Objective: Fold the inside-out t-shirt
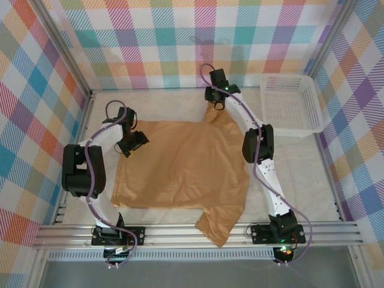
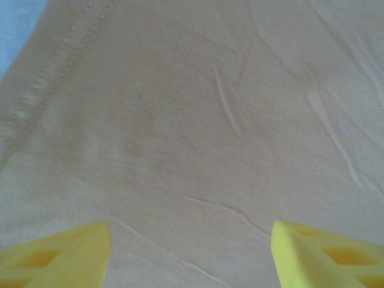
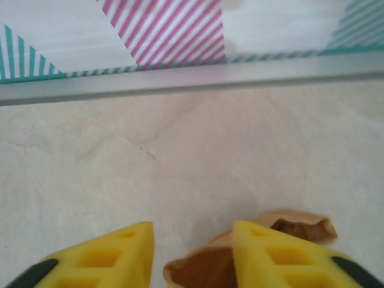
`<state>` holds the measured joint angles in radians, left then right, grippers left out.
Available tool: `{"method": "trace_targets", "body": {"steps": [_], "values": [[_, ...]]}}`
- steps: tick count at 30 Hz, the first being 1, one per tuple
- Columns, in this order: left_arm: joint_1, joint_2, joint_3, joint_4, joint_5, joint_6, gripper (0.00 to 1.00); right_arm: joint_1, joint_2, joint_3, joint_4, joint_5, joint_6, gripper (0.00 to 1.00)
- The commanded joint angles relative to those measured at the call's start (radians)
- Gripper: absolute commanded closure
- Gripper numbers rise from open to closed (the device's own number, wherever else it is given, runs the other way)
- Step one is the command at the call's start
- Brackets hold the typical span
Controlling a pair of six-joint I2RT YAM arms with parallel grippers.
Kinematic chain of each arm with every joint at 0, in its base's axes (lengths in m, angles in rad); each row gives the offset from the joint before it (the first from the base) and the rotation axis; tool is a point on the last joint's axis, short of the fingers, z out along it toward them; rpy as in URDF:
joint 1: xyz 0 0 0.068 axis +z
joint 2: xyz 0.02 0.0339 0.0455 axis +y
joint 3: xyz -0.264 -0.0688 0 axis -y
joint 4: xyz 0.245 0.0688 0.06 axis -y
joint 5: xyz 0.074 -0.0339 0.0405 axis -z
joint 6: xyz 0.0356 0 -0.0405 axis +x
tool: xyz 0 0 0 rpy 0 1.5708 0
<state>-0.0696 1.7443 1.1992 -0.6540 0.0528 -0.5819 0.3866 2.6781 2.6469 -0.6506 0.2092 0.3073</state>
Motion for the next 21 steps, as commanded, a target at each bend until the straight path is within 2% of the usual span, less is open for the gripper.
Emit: {"method": "trace_targets", "body": {"steps": [1, 3, 7, 11, 14, 17, 21], "values": [[-0.001, -0.062, -0.003, -0.032, -0.043, 0.002, 0.29, 0.008, 0.032, 0.092, -0.095, 0.018, -0.029, 0.58], [-0.001, -0.074, -0.002, -0.038, -0.04, 0.008, 0.28, 0.007, -0.044, 0.025, -0.15, 0.016, -0.009, 0.59], [0.0, -0.045, -0.005, -0.004, 0.006, 0.016, 0.27, 0.009, -0.301, -0.332, -0.168, -0.034, 0.05, 0.59], [0.004, 0.053, 0.028, 0.019, 0.067, 0.012, 0.27, 0.018, -0.55, -0.773, -0.071, -0.132, 0.098, 0.59], [0.009, 0.106, 0.059, 0.017, 0.049, 0.019, 0.27, 0.02, -0.666, -1.037, 0.023, -0.198, 0.142, 0.58], [0.019, 0.162, 0.097, 0.033, 0.02, 0.013, 0.28, 0.008, -0.662, -1.134, 0.065, -0.178, 0.154, 0.57], [0.033, 0.265, 0.21, 0.011, -0.012, 0.02, 0.27, -0.045, -0.53, -1.022, 0.049, -0.167, 0.146, 0.58]]}}
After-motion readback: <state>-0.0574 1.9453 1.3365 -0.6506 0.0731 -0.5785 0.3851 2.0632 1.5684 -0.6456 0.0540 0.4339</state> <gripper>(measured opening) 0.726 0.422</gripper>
